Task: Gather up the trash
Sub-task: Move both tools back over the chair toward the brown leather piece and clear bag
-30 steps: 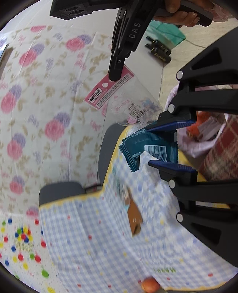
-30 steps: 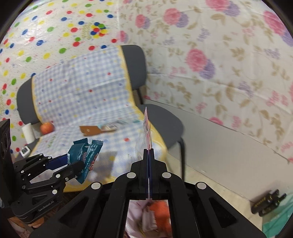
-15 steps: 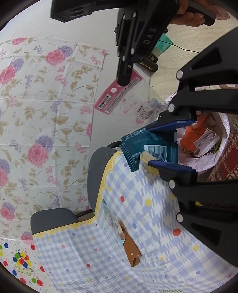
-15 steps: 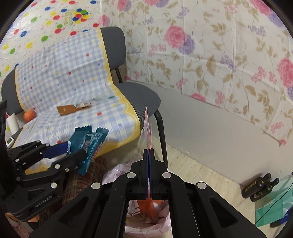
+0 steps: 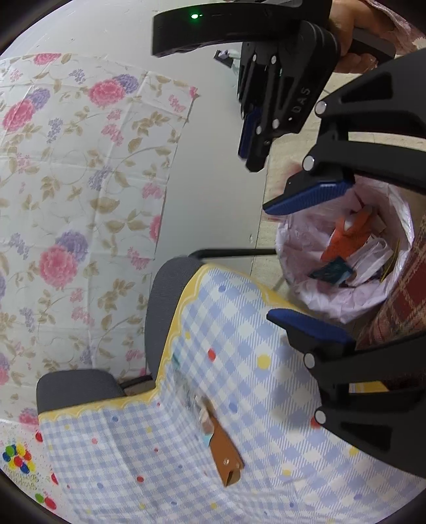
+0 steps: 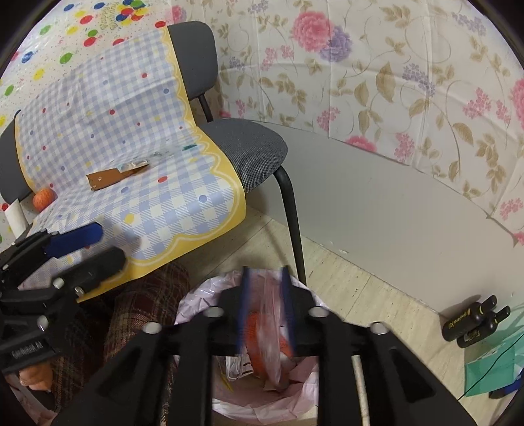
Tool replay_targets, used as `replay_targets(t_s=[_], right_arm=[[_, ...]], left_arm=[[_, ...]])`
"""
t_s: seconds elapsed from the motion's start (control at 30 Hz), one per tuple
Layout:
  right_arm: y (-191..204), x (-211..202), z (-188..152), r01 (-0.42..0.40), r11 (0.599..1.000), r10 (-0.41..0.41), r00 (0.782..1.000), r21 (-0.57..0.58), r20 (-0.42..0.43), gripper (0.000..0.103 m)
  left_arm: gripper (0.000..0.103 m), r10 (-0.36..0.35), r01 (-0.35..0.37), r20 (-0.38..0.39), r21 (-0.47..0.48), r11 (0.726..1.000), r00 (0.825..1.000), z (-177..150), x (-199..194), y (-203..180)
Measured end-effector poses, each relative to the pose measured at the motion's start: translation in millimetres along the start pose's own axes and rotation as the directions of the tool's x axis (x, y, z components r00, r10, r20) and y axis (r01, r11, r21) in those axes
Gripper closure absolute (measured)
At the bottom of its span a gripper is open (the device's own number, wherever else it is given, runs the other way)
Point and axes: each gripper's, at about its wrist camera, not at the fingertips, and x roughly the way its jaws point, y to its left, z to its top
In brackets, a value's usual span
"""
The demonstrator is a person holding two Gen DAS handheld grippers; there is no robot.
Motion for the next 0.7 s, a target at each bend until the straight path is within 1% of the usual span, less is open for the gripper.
replay_targets(t_s=[0.07,0.17,0.37,0.5,0.63,0.7], right_arm=[[-0.9,-3.8,3.5,0.005,1.000,-0.005,1.000,0.002,0.013,0.073],[-2.7,-11.8,10.8,0.012,1.000,-0.013,0.999,0.019,0.042,0.073],[1.0,-22.4,25.1,0.003,1.000,-0.006,0.996,0.031,0.083,0.072],[10.6,-18.1,34.2,-0.018,0.999,0.016,0.996,0.030,0.088,0.071],[26.2,-12.3,40.7,-0.040,0.999,0.039,0.995,0.013,0.090,0.071],[36.0,-7.7,44.8,-0.051,0.999,0.051,0.995,-0.001,0.089,0.071]], left_arm=[[0.043,0.016,-0.015,0.013,-0.015,1.000,1.000,1.5,-5.9,6.5],[0.042,0.053,-0.051,0.035,-0.045,0.998,0.998,3.3,-18.3,20.4],[0.041,0.136,-0.130,0.067,-0.084,0.988,0.988,5.6,-41.2,46.1],[0.041,0.202,-0.193,0.079,-0.104,0.976,0.976,5.4,-53.1,67.5],[0.041,0.260,-0.248,0.069,-0.142,0.958,0.963,3.5,-59.3,93.8],[0.041,0.292,-0.278,0.070,-0.166,0.946,0.954,3.7,-65.4,109.8]])
